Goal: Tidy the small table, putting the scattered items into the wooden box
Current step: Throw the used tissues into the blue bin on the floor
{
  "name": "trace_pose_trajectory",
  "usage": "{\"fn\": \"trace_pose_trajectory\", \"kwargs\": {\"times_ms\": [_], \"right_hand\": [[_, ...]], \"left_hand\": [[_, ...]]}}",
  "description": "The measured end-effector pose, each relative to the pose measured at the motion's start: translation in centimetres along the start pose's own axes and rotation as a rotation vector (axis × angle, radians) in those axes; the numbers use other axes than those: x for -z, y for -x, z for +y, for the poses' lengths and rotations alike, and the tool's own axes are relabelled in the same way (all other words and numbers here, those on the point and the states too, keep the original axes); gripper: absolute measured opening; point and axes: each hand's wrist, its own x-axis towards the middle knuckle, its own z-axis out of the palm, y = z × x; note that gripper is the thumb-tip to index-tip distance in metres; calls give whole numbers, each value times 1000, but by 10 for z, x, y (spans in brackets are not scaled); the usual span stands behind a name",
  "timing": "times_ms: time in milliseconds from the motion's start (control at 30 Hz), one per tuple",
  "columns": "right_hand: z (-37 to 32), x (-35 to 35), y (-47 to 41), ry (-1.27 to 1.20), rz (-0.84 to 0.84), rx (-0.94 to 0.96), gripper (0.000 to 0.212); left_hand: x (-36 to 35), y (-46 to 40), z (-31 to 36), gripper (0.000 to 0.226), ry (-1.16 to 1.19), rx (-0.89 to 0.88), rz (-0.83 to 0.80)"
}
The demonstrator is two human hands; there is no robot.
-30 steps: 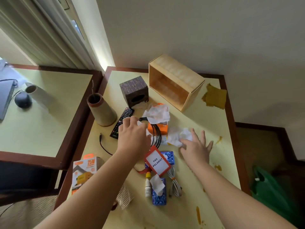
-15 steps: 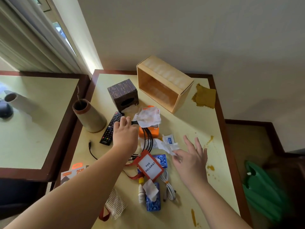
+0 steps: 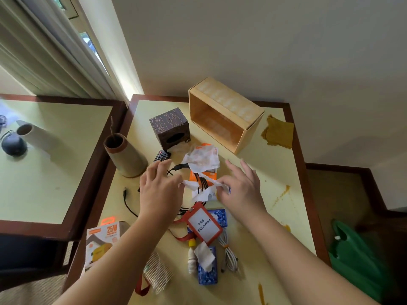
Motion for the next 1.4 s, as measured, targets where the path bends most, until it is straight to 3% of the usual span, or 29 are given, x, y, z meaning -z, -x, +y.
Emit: {"fn": "trace_pose_trajectory", "kwargs": {"times_ms": [333, 500, 600, 733, 967, 1033, 1200, 1400], "right_hand": [[0, -11, -78, 259, -437, 40, 23], [17, -22, -60, 357, -192, 213, 11], [27, -25, -48, 312, -96, 232, 24], [30, -10, -30, 197, 45, 84, 28], [51, 45, 15, 77, 417, -159, 28], [61, 58, 31, 86, 464, -206, 27], [72, 81, 72, 114, 525, -265, 26], [74, 79, 109, 132, 514, -296, 30]], "left_hand": [[39, 47, -15, 11, 135, 69, 33], [45, 40, -13, 9, 169, 51, 51], [45, 30, -5, 9, 181, 34, 51], [41, 15, 14, 8, 189, -22, -1], [13, 14, 66, 13, 230, -303, -151], [-1, 20, 84, 15, 234, -357, -189], [-31, 31, 118, 31, 136, -396, -490], [-66, 33, 125, 29, -13, -453, -574]]}}
